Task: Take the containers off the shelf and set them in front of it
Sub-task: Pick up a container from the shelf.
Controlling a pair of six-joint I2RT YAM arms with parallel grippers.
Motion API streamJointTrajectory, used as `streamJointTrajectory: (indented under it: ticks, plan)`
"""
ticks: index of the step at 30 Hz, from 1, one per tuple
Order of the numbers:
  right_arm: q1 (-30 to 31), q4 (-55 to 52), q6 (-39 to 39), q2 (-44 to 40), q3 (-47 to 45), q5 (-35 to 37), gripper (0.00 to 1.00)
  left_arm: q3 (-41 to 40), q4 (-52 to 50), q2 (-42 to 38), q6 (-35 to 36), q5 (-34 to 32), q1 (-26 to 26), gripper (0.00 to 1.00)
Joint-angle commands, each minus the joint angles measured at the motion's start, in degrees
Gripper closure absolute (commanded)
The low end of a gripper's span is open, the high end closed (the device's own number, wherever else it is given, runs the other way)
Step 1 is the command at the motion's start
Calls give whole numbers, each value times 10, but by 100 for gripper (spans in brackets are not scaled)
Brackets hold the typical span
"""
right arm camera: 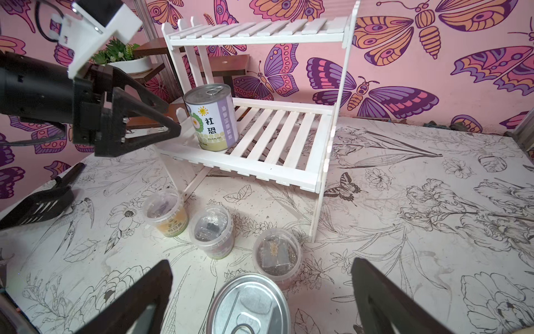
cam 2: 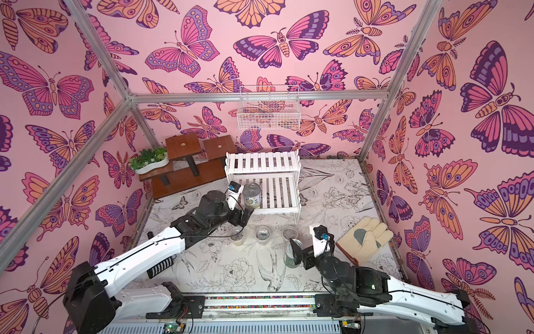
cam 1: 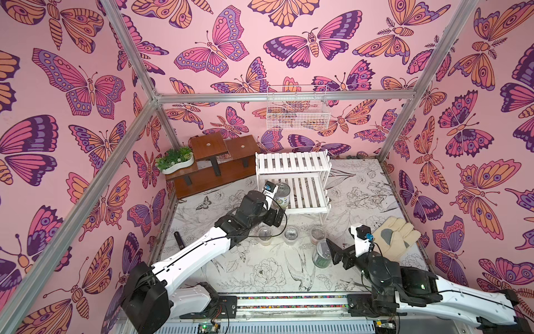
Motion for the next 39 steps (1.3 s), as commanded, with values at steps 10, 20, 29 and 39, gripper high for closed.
streamJointTrajectory:
  ticks: [10, 20, 29, 39]
  plan:
    - [4, -36, -17, -20, 21, 31, 1, 33, 61, 76, 0, 2, 5, 0]
    - [3, -42, -28, -27, 29, 43, 1, 21, 168, 124, -18, -22, 6, 0]
    - [3, -69, -30, -30, 47, 52, 1, 20, 214, 164, -24, -30, 8, 13]
    - [0, -73, -33, -33, 47, 65, 1, 17, 223, 155, -21, -4, 9, 34]
